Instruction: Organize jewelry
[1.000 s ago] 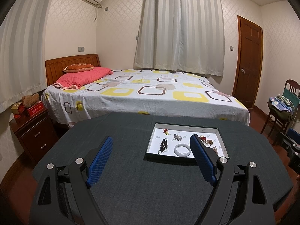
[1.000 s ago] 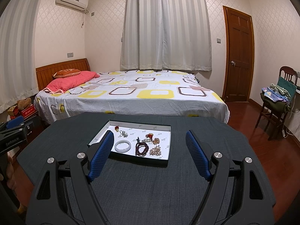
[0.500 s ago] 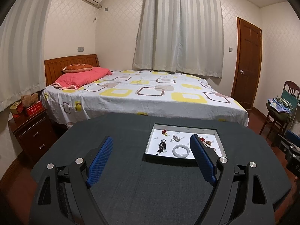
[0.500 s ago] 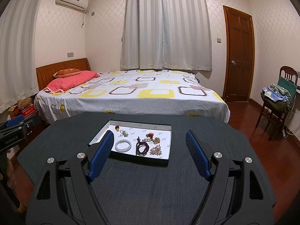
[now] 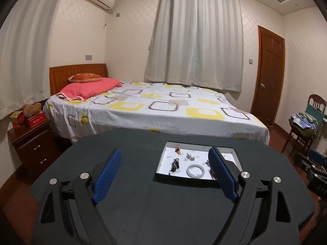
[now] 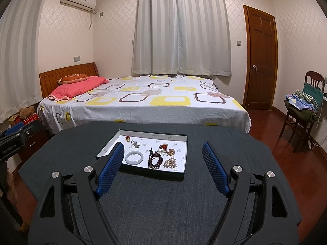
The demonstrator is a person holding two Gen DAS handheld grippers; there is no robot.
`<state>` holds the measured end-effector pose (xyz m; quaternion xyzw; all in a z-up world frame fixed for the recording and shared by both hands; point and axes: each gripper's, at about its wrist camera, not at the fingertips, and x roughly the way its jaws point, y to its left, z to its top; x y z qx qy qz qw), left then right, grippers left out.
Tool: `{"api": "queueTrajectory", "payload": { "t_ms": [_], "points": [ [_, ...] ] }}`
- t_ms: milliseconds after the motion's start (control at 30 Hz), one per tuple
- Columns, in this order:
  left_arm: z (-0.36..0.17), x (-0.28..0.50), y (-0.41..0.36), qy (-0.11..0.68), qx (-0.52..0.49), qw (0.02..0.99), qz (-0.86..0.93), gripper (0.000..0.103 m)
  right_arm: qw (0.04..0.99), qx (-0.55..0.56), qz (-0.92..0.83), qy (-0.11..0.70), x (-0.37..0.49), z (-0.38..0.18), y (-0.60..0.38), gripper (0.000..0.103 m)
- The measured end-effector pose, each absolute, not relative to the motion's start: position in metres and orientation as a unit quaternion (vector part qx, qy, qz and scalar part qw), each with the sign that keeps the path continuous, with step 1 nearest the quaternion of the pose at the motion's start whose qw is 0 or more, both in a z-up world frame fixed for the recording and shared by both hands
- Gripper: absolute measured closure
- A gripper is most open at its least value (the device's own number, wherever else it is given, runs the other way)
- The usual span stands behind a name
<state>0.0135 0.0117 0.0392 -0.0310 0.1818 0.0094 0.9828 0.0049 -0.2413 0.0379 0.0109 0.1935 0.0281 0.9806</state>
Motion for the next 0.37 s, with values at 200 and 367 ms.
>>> {"api": "queueTrajectory", "payload": {
  "t_ms": [200,367],
  "points": [
    [0.035,0.021,0.014,0.190,-0.031,0.981,0.016,0.019,0.980,0.012,0.028,0.195,0.005,0.036,-0.239,0.026],
    [0.016,0.042,0.017,0.227,-0.017,0.973,0.027,0.019,0.979,0.017,0.024,0.204,0.011,0.021,-0.238,0.026]
  ]
}}
